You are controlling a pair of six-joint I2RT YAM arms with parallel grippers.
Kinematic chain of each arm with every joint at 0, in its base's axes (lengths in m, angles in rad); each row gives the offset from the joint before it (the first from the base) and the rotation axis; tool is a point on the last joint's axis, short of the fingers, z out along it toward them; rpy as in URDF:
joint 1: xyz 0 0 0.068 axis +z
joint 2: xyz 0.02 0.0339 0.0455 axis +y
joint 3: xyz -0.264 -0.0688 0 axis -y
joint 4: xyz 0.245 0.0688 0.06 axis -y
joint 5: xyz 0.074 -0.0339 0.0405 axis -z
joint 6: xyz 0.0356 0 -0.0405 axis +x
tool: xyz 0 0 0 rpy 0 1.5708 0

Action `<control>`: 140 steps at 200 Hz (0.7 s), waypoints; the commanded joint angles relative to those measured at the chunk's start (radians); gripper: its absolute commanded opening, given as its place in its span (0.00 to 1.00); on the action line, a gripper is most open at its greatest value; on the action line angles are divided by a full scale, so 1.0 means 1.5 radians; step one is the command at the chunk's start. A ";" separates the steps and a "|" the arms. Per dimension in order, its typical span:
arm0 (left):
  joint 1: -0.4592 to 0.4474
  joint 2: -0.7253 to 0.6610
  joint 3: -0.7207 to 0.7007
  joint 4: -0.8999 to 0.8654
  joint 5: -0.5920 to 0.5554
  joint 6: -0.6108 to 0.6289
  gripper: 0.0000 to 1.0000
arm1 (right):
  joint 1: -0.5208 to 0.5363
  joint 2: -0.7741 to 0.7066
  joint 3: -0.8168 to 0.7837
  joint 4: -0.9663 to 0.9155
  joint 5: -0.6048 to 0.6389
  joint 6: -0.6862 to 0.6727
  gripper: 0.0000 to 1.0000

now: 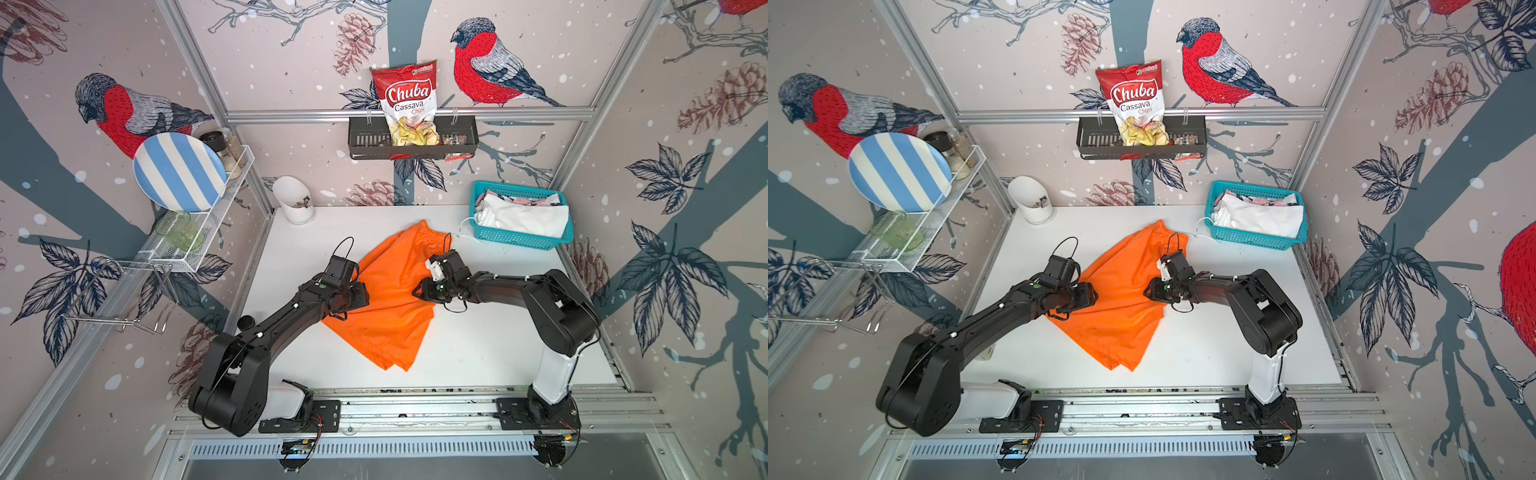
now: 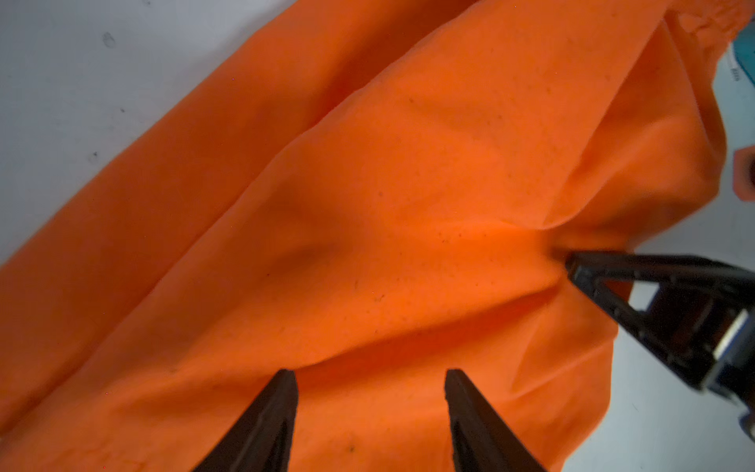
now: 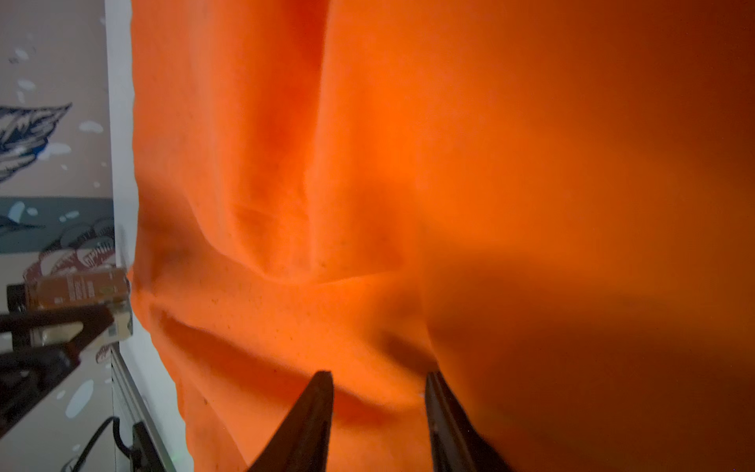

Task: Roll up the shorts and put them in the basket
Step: Adjust the shorts at the center of the board.

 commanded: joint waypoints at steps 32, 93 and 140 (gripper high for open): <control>-0.001 -0.051 -0.024 -0.023 0.036 -0.004 0.55 | -0.159 0.044 0.073 -0.136 0.103 -0.075 0.43; -0.106 -0.020 -0.015 -0.028 -0.009 -0.043 0.53 | -0.107 -0.135 0.081 -0.242 0.315 -0.083 0.47; -0.206 0.038 0.028 -0.035 -0.044 -0.080 0.52 | -0.108 -0.278 -0.058 -0.261 0.237 -0.062 0.48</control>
